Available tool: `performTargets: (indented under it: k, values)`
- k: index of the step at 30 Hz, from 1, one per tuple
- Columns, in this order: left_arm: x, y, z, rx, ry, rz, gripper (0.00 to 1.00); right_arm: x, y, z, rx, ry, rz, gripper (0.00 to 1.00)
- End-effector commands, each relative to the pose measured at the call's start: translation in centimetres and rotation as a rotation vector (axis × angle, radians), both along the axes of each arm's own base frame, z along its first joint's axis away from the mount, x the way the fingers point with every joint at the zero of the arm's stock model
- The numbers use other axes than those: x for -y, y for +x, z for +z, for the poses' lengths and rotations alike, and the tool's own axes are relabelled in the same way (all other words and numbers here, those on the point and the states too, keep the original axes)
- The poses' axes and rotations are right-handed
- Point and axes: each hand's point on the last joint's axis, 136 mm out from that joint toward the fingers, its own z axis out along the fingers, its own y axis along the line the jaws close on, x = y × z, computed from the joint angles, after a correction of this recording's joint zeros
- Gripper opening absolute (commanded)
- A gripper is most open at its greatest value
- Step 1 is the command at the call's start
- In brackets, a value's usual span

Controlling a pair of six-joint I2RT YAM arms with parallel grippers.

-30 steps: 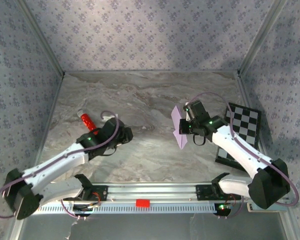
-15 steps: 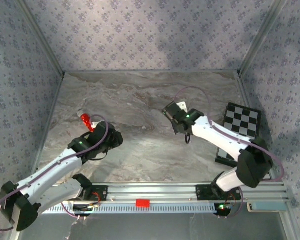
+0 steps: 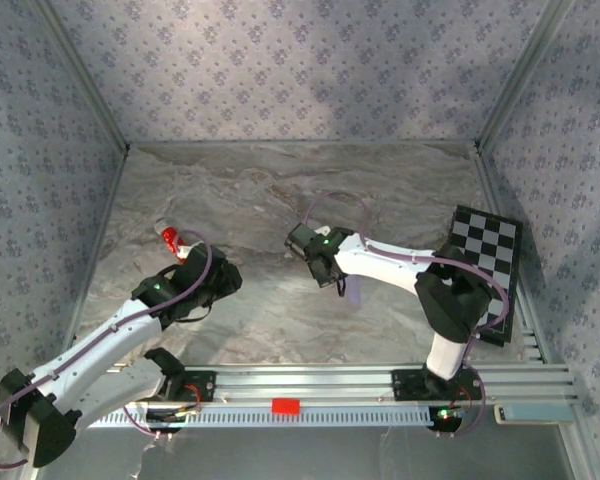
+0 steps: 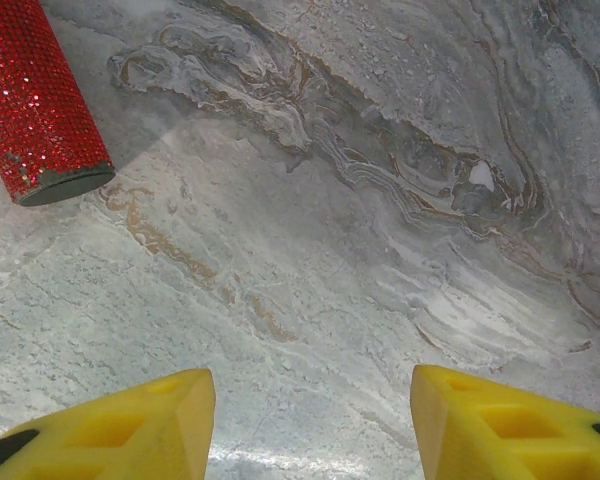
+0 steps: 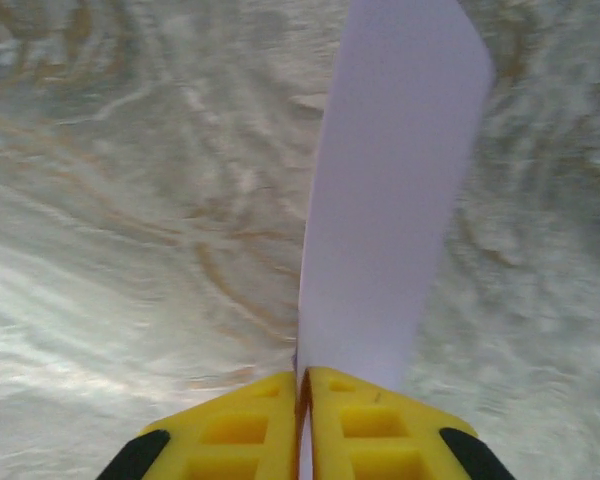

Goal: Fold a paper plane with a square sheet of paper (pick it up from the middle)
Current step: Turn over the paper at the center of the table.

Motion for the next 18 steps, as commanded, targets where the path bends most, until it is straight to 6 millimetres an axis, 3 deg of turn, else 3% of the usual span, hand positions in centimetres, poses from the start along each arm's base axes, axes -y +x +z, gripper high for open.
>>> performTargets:
  k: [1,6,7,9,11,14,18]
  values:
    - [0.0,0.1,0.7,0.008,-0.017,0.009,0.55,-3.3,-0.4,-0.1,-0.068,0.161,0.001,0.15]
    - [1.2,0.4,0.2,-0.018,-0.042,-0.021,0.56,-5.5,-0.2,1.1,-0.119,0.398,0.01,0.26]
    - [1.4,0.4,0.0,-0.026,-0.042,-0.029,0.56,-4.9,-0.8,0.7,-0.145,0.432,0.006,0.32]
    - [1.9,0.6,-0.3,-0.04,-0.048,-0.046,0.56,-5.1,-0.9,1.9,-0.159,0.556,0.017,0.41]
    - [2.5,0.8,-0.6,-0.057,-0.053,-0.059,0.56,-4.1,-0.6,2.6,-0.159,0.663,-0.026,0.47]
    - [3.6,1.0,-1.0,-0.082,-0.067,-0.092,0.56,-2.0,-0.2,2.7,-0.172,0.792,-0.104,0.47]
    - [4.9,1.2,-1.7,-0.116,-0.087,-0.126,0.56,1.4,0.5,1.2,-0.211,0.894,-0.224,0.38]
